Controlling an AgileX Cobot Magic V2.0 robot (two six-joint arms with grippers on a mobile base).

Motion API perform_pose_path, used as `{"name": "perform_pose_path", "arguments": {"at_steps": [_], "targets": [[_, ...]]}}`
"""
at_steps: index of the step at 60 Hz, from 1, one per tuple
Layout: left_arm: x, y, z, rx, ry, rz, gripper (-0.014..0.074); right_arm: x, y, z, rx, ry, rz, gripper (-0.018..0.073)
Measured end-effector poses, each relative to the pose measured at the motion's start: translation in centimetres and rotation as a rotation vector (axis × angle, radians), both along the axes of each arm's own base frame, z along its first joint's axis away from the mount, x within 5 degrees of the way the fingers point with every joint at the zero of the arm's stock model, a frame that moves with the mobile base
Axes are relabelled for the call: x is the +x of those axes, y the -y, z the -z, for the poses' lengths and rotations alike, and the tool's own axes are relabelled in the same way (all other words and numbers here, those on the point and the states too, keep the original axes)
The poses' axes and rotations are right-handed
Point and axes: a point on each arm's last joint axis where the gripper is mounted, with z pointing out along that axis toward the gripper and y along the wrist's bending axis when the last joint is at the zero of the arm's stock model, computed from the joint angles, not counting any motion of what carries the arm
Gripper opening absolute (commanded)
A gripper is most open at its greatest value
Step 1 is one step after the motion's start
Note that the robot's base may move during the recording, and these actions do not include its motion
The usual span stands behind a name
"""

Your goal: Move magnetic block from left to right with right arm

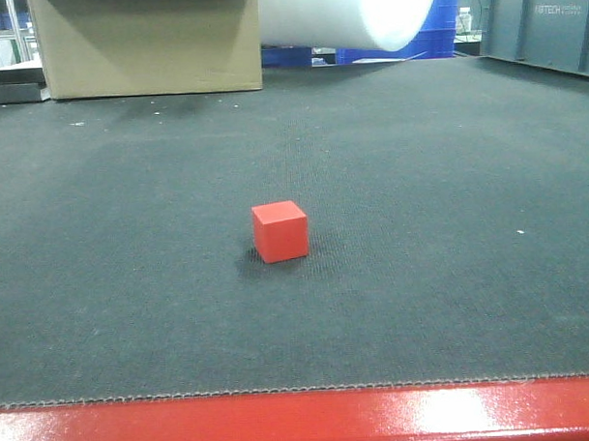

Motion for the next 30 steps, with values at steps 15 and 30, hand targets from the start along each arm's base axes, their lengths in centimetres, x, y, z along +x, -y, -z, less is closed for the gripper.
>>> {"name": "perform_pose_path", "arguments": {"at_steps": [15, 30], "targets": [[0.00, 0.00, 0.00, 0.000, 0.000, 0.000, -0.0116, 0.00, 0.00, 0.02, 0.000, -0.002, 0.000, 0.0066], [0.00, 0.00, 0.00, 0.000, 0.000, 0.000, -0.0116, 0.00, 0.00, 0.02, 0.000, -0.002, 0.000, 0.0066]]}}
